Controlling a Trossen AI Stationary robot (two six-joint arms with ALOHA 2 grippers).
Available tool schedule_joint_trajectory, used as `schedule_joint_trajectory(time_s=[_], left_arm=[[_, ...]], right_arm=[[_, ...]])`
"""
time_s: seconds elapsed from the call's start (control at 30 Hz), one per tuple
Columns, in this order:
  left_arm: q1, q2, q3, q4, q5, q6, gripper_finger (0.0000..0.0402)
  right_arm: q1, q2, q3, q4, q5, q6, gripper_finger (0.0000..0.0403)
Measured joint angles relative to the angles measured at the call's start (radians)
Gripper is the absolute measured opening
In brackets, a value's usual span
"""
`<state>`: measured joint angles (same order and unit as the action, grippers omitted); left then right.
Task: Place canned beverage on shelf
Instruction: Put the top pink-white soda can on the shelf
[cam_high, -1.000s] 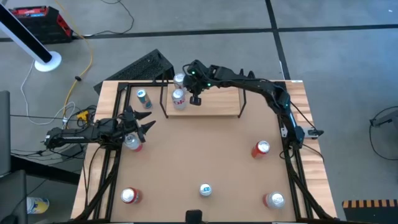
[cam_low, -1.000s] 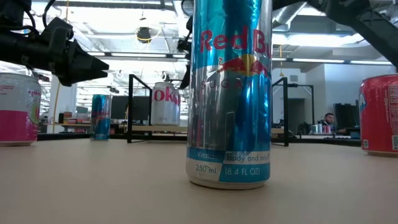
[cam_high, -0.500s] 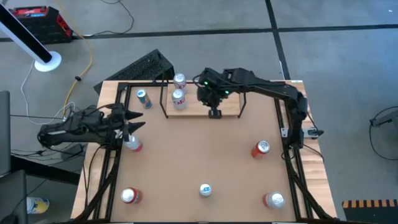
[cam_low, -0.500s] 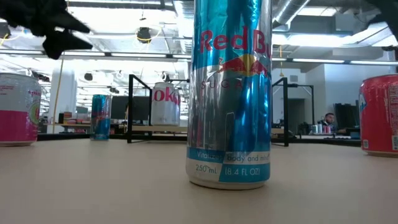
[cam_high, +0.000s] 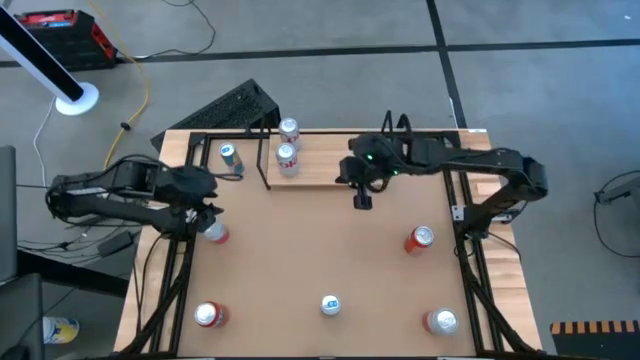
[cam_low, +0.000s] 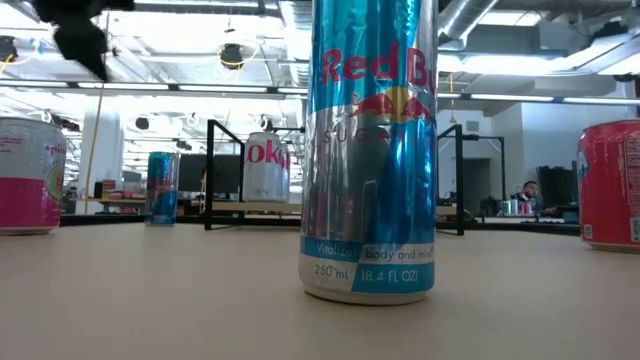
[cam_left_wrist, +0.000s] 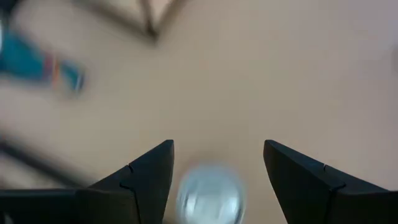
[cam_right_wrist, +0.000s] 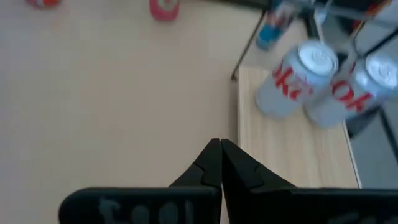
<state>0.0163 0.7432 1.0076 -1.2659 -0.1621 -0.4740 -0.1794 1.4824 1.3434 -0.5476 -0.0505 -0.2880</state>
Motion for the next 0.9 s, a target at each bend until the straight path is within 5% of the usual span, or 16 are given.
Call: schedule_joint_trajectory(time_s=[0.27, 0.5, 0.9], left_arm=[[-0.018, 0.014, -0.045, -0.052, 0.049, -0.063, 0.0235], [-0.017, 0.030, -0.046, -0.045, 0.029, -0.024, 0.0265], [-0.017, 0.219, -0.046, -0.122, 0.149, 0.001, 0.0323]], right_arm=[[0.010, -0.086, -0.218, 0.239, 0.078, -0.008, 0.0026], [0.008, -0.087, -0.231, 0.250, 0.084, -0.008, 0.0026], [0.009, -0.087, -0.231, 0.253, 0.085, -0.009, 0.0026]])
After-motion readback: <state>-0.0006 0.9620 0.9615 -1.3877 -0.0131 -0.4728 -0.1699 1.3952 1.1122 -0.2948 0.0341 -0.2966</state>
